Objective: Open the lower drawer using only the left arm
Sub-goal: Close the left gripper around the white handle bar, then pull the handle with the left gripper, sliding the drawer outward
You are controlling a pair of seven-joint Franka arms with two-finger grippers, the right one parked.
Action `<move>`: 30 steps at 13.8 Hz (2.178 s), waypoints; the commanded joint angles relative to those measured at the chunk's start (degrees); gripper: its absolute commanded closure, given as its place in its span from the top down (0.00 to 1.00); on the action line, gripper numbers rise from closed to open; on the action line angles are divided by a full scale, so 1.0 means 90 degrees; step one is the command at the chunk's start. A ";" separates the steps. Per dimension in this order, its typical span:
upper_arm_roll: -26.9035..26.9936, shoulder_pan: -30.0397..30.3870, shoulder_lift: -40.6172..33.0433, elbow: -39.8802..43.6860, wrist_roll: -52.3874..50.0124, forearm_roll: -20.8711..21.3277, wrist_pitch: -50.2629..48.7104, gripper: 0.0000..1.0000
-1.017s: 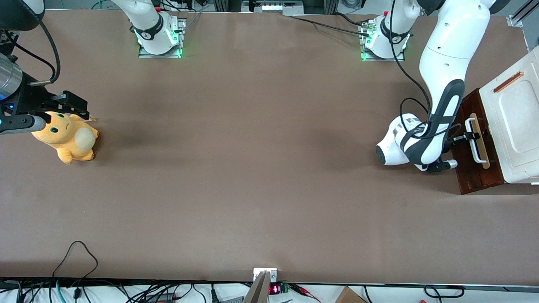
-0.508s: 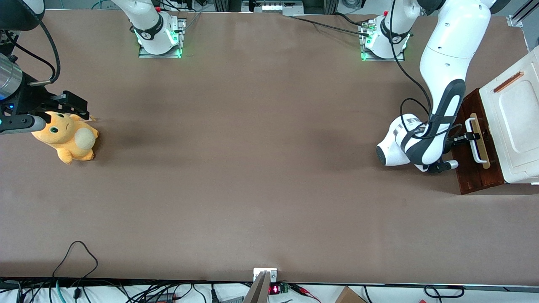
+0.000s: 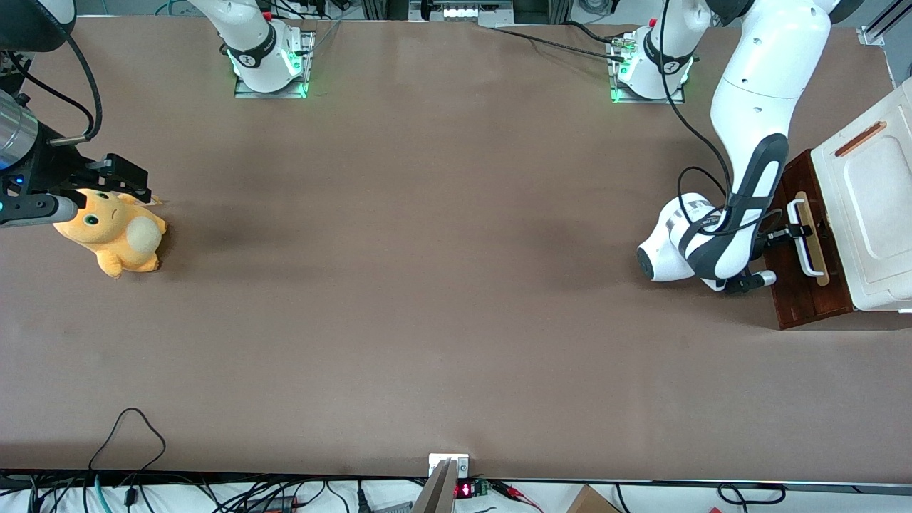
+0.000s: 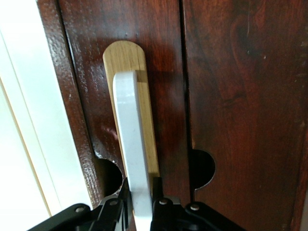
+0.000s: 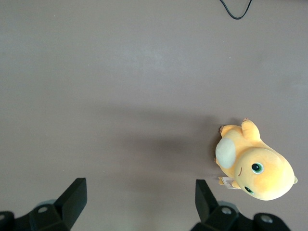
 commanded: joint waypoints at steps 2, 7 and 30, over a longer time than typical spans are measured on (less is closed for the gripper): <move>-0.0016 -0.0004 -0.0103 0.0117 0.0109 -0.0218 -0.0017 0.19; -0.0016 -0.0082 -0.0104 0.0195 0.0080 -0.0394 -0.0017 0.19; -0.0006 -0.0795 -0.0142 0.0322 -0.0106 -0.1244 -0.0036 0.19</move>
